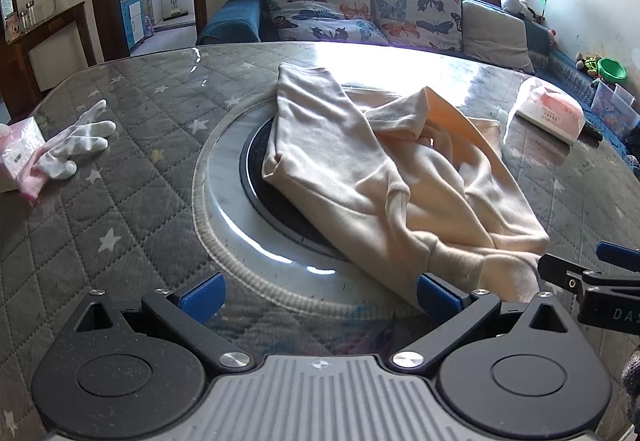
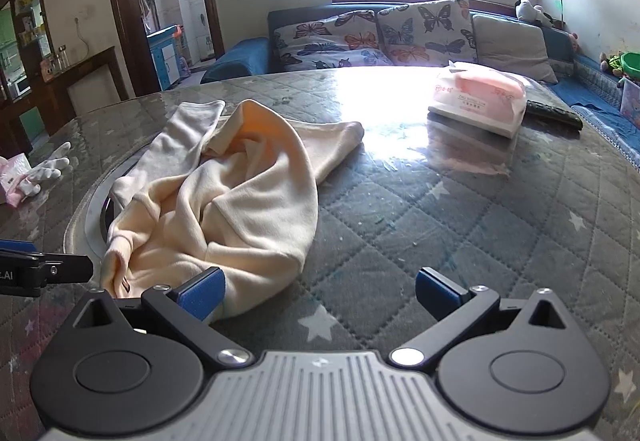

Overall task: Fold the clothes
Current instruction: 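Move both grippers toward the crumpled cream sweatshirt, then grasp the sweatshirt edge with the left gripper while the right gripper grasps a sleeve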

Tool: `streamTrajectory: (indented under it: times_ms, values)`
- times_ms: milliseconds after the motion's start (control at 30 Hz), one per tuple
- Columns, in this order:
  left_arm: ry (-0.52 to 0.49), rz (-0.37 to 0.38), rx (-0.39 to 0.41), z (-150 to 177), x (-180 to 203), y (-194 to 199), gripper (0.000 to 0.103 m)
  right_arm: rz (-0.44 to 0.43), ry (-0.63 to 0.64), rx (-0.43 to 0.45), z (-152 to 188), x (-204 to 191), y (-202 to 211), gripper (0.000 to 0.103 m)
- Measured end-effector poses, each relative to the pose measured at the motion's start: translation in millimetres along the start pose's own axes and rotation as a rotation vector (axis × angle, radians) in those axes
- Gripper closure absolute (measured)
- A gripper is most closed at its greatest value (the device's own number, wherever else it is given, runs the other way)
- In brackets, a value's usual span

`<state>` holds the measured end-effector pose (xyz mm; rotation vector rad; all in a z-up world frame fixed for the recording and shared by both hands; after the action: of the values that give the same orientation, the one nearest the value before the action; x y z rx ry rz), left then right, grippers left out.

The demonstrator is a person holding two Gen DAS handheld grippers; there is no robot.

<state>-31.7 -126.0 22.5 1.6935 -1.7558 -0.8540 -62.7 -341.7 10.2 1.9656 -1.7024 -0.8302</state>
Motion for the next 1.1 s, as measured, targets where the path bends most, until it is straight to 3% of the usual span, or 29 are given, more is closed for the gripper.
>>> streamTrajectory:
  times_ms: [200, 533, 667, 900, 967, 1100]
  values:
    - [-0.009, -0.004, 0.002, -8.9, 4.6, -5.1, 0.0, -0.004, -0.014, -0.004, -6.6, 4.8, -7.4, 0.003]
    - [-0.077, 0.038, 0.072, -30.5, 22.1, -9.6, 0.001, -0.032, -0.005, -0.013, -28.6, 7.0, -26.4, 0.014]
    - [-0.101, 0.062, 0.09, -39.9, 28.6, -15.6, 0.01, -0.058, 0.002, -0.02, -38.4, 5.4, -37.6, 0.021]
    - [-0.125, 0.091, 0.067, -52.3, 33.0, -40.0, 0.038, -0.095, 0.016, -0.036, -65.4, 8.6, -71.4, 0.03]
    - [-0.128, 0.1, 0.053, -54.2, 33.2, -47.6, 0.055, -0.105, 0.021, -0.04, -73.9, 9.6, -81.5, 0.036]
    - [-0.122, 0.126, 0.033, -52.0, 30.5, -54.3, 0.075, -0.117, 0.053, -0.04, -91.2, 5.9, -102.8, 0.039]
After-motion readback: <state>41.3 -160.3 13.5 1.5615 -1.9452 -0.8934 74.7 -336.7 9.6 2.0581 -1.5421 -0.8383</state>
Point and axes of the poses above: each gripper's, at about its wrist camera, not at the fingertips, and y roughly against the way its jaws point, x to its right, z to its underside, the point moved 3 cm from there along -y, roughly the way its jaws point, and after that the axes turned 7 degrees about -z, right-handed, at the moved point
